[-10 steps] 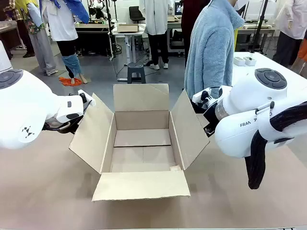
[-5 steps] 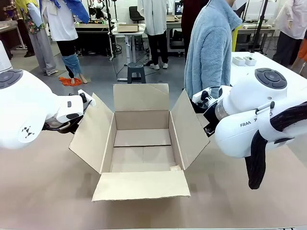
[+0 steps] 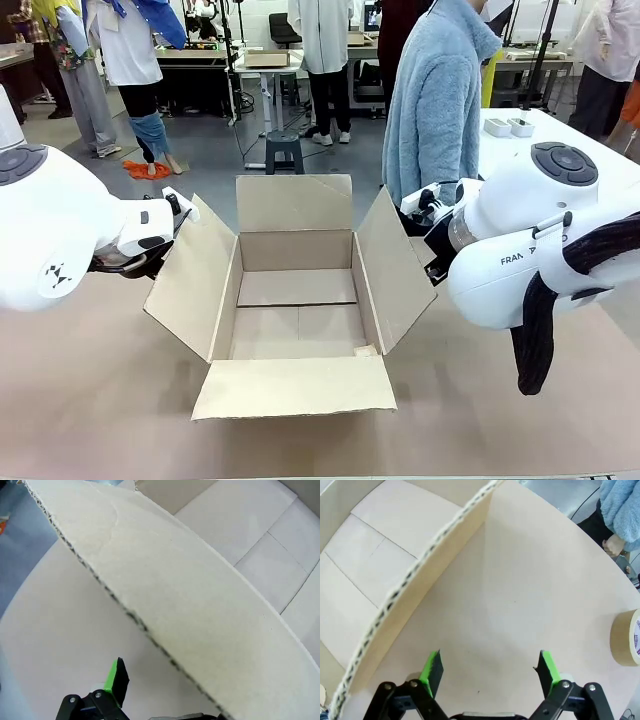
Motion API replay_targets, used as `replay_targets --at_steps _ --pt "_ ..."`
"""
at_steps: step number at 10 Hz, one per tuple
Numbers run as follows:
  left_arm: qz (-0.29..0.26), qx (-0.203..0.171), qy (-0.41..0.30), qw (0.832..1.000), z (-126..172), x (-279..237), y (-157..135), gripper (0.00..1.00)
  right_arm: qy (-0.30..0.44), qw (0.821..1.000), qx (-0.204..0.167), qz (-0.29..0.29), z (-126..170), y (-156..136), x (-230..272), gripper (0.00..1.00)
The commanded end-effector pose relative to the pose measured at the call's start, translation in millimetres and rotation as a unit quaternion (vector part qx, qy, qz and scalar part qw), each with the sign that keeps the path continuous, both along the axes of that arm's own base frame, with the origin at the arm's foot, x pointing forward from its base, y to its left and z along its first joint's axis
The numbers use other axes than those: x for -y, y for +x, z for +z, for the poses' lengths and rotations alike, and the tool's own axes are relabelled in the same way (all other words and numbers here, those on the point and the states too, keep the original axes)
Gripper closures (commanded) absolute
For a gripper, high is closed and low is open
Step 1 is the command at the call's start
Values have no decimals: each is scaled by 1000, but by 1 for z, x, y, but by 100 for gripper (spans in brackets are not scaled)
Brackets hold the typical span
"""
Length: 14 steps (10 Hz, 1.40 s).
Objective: Wrap the clocks to prevent damage.
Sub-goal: Open the side flaps of the Package Box.
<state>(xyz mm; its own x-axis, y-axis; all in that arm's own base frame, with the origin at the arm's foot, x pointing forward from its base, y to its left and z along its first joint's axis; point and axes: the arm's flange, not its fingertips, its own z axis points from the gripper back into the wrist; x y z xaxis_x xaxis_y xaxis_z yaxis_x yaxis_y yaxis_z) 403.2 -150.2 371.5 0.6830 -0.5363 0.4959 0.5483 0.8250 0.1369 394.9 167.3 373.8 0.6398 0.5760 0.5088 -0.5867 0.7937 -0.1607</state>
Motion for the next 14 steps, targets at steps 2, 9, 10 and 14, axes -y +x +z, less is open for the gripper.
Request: replay_targets --at_steps 2,9,10,14 --pt "0 0 0 1000 0 0 0 0 0 1000 0 0 0 0 0 0" --pt "-76 -74 39 994 112 -35 24 0 -11 999 -39 -12 117 5 -11 0" --pt "-83 -104 53 990 137 -39 40 0 -18 998 -59 -32 149 16 -8 0" --pt "-52 -72 81 993 250 -51 33 0 -48 996 -33 -64 254 -7 -21 0"
